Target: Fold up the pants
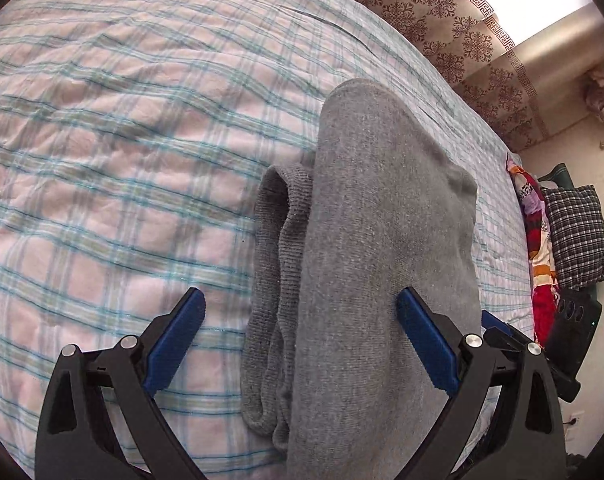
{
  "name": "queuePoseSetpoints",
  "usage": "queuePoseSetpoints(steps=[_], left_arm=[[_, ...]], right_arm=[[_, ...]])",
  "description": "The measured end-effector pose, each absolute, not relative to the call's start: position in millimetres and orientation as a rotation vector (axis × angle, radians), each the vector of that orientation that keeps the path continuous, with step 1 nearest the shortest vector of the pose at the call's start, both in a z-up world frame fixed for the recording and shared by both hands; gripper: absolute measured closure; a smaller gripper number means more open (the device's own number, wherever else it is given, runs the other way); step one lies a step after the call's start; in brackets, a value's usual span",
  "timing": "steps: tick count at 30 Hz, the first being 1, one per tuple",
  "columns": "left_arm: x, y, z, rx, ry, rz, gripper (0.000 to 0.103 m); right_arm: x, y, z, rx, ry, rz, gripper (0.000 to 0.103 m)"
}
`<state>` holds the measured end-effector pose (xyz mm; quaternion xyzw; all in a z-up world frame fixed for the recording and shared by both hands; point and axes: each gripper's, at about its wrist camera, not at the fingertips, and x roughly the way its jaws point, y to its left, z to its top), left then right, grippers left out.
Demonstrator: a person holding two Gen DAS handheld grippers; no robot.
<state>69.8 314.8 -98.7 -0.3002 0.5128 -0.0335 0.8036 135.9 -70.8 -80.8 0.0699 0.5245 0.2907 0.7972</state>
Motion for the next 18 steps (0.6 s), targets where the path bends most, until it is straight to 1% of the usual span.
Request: queuePoseSetpoints(steps=[7, 11, 12, 13, 15, 18], left_arm=[[74.4, 319.9, -108.1, -0.687, 1.077, -0.126, 0.005], [77.9, 317.2, -109.1, -0.667, 1.08, -0.171, 0.005], [79.8, 315.5, -109.2, -0.66, 1.082, -0.185, 0.006], [81.4, 313.9, -109.6, -0.657, 1.084, -0.201, 0.01], [85.8, 309.7, -111.3, -0.66, 1.089, -0.237, 0.015], [91.7, 303.7, -113.6, -0.631, 1.094, -0.276, 0.015]], right_arm=[[156.9, -76.6, -90.6, 0.266, 1.163, 0.623, 0.031], [170.2, -76.6, -102.6, 0.337, 1.202, 0.632, 0.031], [173.8, -76.7, -105.5, 0.357, 1.212, 0.634, 0.031], [175.8, -76.1, -109.0, 0.374, 1.222, 0.639, 0.03], [178.1, -73.8, -112.3, 0.398, 1.226, 0.648, 0.028], [179.7, -66.8, -116.9, 0.393, 1.219, 0.661, 0.028]])
